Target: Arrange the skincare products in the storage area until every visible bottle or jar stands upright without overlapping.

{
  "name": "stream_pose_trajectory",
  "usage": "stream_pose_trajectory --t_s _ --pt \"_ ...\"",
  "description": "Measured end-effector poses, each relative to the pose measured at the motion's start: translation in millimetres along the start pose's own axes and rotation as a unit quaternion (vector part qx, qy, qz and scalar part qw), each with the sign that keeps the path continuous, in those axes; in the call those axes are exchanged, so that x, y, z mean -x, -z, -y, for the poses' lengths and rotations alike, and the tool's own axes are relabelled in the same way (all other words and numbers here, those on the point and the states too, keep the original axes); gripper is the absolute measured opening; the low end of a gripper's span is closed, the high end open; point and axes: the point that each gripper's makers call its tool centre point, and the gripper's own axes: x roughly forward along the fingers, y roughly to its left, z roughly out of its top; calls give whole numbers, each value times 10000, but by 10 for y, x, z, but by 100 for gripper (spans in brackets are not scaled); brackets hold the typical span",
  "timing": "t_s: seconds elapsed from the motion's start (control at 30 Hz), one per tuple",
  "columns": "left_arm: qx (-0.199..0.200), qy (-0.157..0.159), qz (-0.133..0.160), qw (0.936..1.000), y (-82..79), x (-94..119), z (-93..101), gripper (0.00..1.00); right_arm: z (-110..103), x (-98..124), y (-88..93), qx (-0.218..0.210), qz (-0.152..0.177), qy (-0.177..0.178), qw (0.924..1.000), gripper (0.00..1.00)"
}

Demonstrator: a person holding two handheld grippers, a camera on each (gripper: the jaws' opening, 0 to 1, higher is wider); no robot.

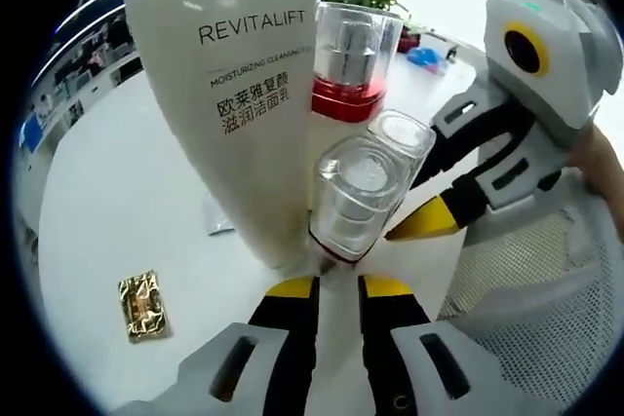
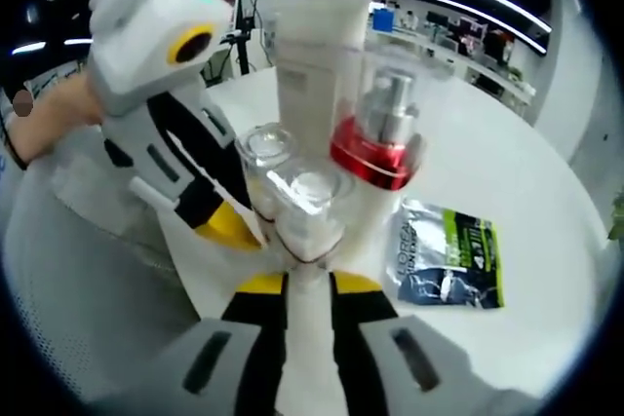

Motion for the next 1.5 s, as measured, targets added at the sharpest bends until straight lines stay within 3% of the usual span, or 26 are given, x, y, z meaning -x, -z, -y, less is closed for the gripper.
stream_pose_trajectory --t_s 0.47,0.73,0.93,1.5 --pt "-225 -154 140 9995 -18 242 -134 17 71 129 -43 -201 205 42 9996 21" --pt "-339 -362 309 9983 -59 418 -224 27 99 243 -46 -274 249 166 9992 25" --pt "-378 -515 490 9968 -118 582 -293 33 143 323 -66 -306 304 255 9987 31" --pt "-544 -860 623 9929 -137 943 -464 49 208 558 -195 -223 426 527 9975 49"
